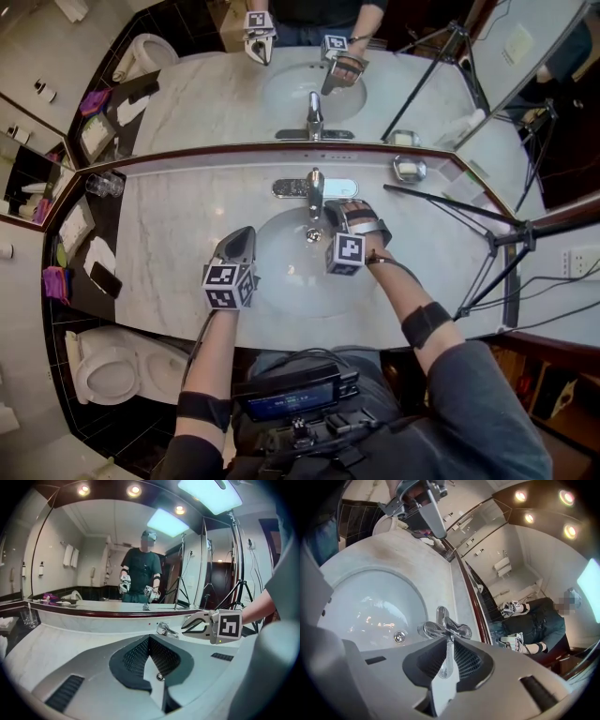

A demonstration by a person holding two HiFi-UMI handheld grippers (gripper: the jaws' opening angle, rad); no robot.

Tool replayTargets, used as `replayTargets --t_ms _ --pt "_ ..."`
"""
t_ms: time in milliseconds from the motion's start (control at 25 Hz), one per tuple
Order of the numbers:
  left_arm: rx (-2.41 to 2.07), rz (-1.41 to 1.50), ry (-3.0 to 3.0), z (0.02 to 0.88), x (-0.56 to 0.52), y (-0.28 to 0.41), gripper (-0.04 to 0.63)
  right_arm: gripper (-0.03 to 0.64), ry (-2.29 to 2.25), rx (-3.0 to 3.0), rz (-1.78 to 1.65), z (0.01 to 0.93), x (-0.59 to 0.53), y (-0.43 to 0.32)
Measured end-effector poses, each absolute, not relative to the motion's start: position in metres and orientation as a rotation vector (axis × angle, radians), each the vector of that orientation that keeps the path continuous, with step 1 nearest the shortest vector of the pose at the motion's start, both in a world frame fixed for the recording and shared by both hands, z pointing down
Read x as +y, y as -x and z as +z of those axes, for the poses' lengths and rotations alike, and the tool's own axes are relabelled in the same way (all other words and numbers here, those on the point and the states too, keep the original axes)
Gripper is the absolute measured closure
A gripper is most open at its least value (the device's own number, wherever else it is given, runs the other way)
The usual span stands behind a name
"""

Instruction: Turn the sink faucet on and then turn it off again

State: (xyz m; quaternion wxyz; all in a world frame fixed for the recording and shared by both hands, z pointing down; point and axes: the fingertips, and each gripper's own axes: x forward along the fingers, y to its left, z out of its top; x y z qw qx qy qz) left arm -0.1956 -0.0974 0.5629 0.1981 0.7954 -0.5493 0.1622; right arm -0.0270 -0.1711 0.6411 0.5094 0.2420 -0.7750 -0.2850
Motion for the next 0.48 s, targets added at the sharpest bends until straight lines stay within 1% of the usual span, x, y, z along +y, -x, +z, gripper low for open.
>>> replayTargets --t_ms 80,200,480 --pt "-1.53 0.454 -2.234 0.562 -0.097 0.191 0.595 0.577 -0.638 -1.905 -0.648 0.627 -0.17 0.023" --pt "-1.518 0.452 -2.252 0.56 -0.099 0.183 0.595 0.596 -0.701 -1.95 -0.57 0.613 -0.166 0.014" --pt "-1.485 0.445 -2.294 0.553 -0.1 0.168 0.595 0.597 -0.879 -2.055 -0.318 0.592 -0.152 -0.012"
